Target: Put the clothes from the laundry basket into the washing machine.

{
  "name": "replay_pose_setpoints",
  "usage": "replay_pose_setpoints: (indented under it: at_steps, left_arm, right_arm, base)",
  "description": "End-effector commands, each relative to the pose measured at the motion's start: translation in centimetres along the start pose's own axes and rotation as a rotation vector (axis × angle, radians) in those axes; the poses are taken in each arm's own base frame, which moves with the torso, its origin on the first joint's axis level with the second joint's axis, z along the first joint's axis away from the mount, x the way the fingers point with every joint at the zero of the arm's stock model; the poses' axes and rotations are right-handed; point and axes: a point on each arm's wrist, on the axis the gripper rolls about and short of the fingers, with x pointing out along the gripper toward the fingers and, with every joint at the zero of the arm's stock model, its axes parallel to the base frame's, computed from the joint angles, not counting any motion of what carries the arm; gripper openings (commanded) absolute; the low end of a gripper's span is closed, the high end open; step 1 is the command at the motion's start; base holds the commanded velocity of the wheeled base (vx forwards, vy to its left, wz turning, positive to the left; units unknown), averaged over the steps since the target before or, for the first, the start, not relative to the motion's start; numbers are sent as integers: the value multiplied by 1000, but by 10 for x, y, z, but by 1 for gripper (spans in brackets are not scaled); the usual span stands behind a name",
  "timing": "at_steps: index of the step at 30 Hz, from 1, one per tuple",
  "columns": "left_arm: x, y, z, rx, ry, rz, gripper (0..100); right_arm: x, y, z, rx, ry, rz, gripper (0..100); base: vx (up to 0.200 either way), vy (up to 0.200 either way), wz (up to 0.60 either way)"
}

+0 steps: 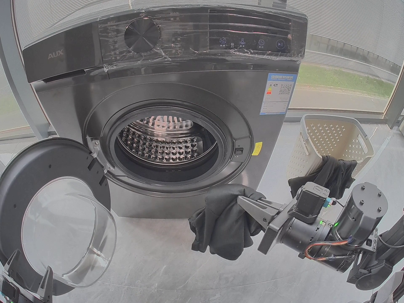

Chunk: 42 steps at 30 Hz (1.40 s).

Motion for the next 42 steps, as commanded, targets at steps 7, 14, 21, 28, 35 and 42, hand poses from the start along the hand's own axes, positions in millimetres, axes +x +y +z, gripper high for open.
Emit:
replay_pose_setpoints:
  at_steps: [7, 14, 21, 28, 35, 42]
  left_arm:
    - [6, -4, 49, 38, -17, -222, 100]
    - [51, -8, 53, 41, 194, -446, 100]
    - [103, -18, 61, 61, 245, -579, 100]
    - [132, -44, 54, 66, 345, -755, 100]
    - [166, -65, 49, 71, 373, -804, 100]
    - [187, -87, 41, 92, 392, -831, 100]
  right_arm:
    - [32, 6, -8, 7, -5, -3, 0]
    - [50, 17, -1, 93, -58, 36, 0]
    - [59, 19, 6, 105, -92, 44, 0]
    - [66, 21, 5, 108, -100, 54, 0]
    - [66, 20, 5, 108, -102, 45, 0]
    - [67, 19, 4, 109, -98, 43, 0]
  base:
    - [0, 0, 0]
    - [0, 0, 0]
    - [0, 0, 0]
    - [0, 0, 0]
    - [0, 0, 0]
    - [0, 0, 0]
